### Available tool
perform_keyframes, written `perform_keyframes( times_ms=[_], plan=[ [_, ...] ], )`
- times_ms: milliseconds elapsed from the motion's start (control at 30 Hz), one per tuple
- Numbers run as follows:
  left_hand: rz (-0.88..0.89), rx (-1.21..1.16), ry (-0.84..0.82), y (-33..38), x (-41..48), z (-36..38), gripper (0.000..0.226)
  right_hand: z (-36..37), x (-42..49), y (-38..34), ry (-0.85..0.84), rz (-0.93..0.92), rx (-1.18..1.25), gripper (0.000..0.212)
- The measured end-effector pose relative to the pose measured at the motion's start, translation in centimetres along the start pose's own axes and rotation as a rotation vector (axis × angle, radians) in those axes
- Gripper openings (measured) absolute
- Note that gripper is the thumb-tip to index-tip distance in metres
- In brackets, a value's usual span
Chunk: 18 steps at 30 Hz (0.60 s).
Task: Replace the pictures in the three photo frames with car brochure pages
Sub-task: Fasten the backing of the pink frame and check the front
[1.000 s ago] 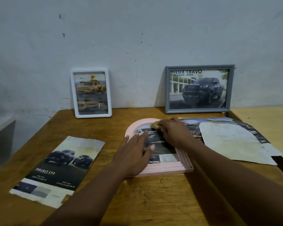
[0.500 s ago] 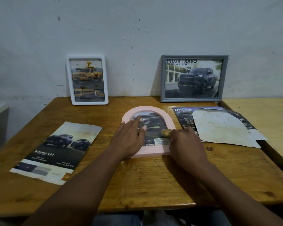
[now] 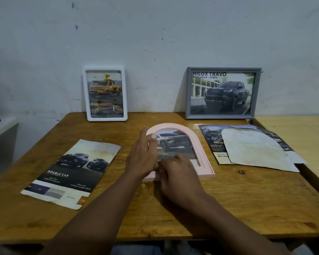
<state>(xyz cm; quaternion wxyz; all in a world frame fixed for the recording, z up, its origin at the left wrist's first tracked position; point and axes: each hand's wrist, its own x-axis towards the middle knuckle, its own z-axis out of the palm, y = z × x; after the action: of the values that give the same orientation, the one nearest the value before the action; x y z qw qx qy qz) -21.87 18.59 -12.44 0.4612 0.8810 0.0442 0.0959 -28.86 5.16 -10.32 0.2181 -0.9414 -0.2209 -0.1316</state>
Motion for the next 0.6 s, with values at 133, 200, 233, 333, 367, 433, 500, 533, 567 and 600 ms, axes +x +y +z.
perform_keyframes(
  times_ms=[133, 200, 233, 333, 367, 433, 500, 533, 567, 600],
  plan=[
    [-0.251, -0.607, -0.013, 0.7, 1.7, -1.8, 0.050, 0.5, 1.1, -1.0, -0.028, -0.004, 0.087, 0.018],
    [-0.334, -0.832, -0.046, 0.7, 2.1, -3.1, 0.057, 0.0, 2.1, -0.5, -0.069, 0.095, 0.219, 0.018],
    [-0.355, -0.895, -0.052, 0.6, 2.3, -3.6, 0.060, -0.2, 2.8, -0.2, -0.067, 0.153, 0.295, 0.019],
    [-0.396, -0.992, 0.004, 0.2, 2.7, -4.8, 0.063, -0.4, 5.3, 0.3, 0.037, 0.215, 0.375, 0.020],
    [-0.388, -0.985, 0.044, 0.1, 2.9, -5.0, 0.062, -0.2, 6.2, 0.2, 0.068, 0.192, 0.354, 0.021],
    [-0.371, -0.929, 0.135, -0.1, 3.4, -5.2, 0.060, 0.8, 7.9, 0.4, 0.097, 0.096, 0.262, 0.021],
    [-0.371, -0.845, 0.230, -0.2, 3.8, -4.9, 0.059, 2.2, 8.9, 1.0, 0.023, -0.023, 0.111, 0.021],
    [-0.378, -0.787, 0.277, -0.3, 3.9, -4.6, 0.058, 2.9, 9.2, 1.3, -0.032, -0.084, 0.043, 0.024],
    [-0.386, -0.719, 0.319, -0.3, 3.9, -4.2, 0.058, 3.4, 9.4, 1.6, -0.075, -0.134, 0.000, 0.028],
    [-0.390, -0.645, 0.359, -0.2, 3.6, -3.7, 0.057, 3.7, 9.6, 1.9, -0.093, -0.165, -0.017, 0.030]
  ],
)
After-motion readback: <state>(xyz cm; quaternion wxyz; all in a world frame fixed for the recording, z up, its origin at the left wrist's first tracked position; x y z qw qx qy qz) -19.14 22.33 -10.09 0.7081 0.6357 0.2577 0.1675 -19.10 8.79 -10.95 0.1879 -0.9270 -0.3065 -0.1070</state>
